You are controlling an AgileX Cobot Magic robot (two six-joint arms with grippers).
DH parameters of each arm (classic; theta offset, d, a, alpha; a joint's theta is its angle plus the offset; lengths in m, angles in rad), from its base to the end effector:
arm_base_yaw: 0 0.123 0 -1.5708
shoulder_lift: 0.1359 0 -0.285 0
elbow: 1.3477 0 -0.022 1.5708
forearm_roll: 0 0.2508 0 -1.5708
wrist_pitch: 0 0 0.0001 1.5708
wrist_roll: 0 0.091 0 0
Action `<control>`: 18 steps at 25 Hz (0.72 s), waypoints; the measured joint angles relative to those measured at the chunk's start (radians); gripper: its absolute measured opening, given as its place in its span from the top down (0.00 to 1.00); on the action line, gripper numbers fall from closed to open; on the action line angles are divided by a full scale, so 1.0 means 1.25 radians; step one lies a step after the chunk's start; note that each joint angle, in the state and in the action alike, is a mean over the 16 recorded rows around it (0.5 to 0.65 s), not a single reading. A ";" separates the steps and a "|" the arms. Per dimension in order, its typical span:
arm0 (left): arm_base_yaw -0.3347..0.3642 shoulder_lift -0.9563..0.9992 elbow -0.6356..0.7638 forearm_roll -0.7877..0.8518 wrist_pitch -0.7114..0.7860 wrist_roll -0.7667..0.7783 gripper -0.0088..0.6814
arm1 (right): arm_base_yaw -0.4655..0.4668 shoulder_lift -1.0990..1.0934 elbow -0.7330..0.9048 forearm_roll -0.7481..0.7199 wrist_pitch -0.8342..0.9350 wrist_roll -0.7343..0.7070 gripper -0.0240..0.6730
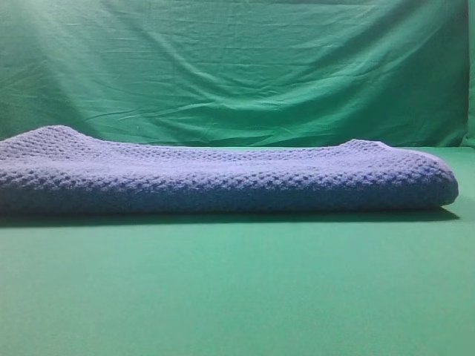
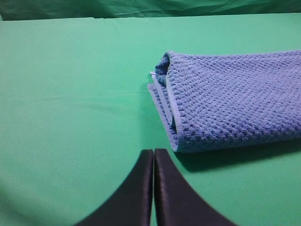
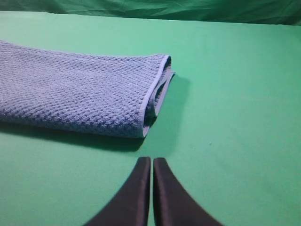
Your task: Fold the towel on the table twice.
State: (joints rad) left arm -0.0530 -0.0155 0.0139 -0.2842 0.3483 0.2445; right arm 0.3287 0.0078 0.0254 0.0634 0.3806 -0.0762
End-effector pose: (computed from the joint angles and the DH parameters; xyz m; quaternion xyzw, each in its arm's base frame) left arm 0.0522 -0.0115 0.1792 0.0411 0.7873 -0.0612 0.6122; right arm 0.0498 0.0192 0.1701 -0.1466 0.7991 0.0998 0.5744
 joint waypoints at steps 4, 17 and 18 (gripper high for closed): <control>0.000 0.000 0.000 0.000 0.000 0.000 0.99 | -0.022 -0.002 0.000 0.000 -0.001 0.000 0.97; 0.000 0.000 0.000 0.000 -0.001 0.000 0.99 | -0.219 -0.014 0.000 0.000 -0.001 0.000 0.97; 0.000 0.000 0.000 0.000 -0.001 0.000 0.99 | -0.232 -0.015 0.000 0.000 -0.001 0.000 0.97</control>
State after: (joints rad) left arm -0.0530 -0.0155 0.0139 -0.2842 0.3474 0.2445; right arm 0.0391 -0.0105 0.0255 0.0634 0.3792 -0.0762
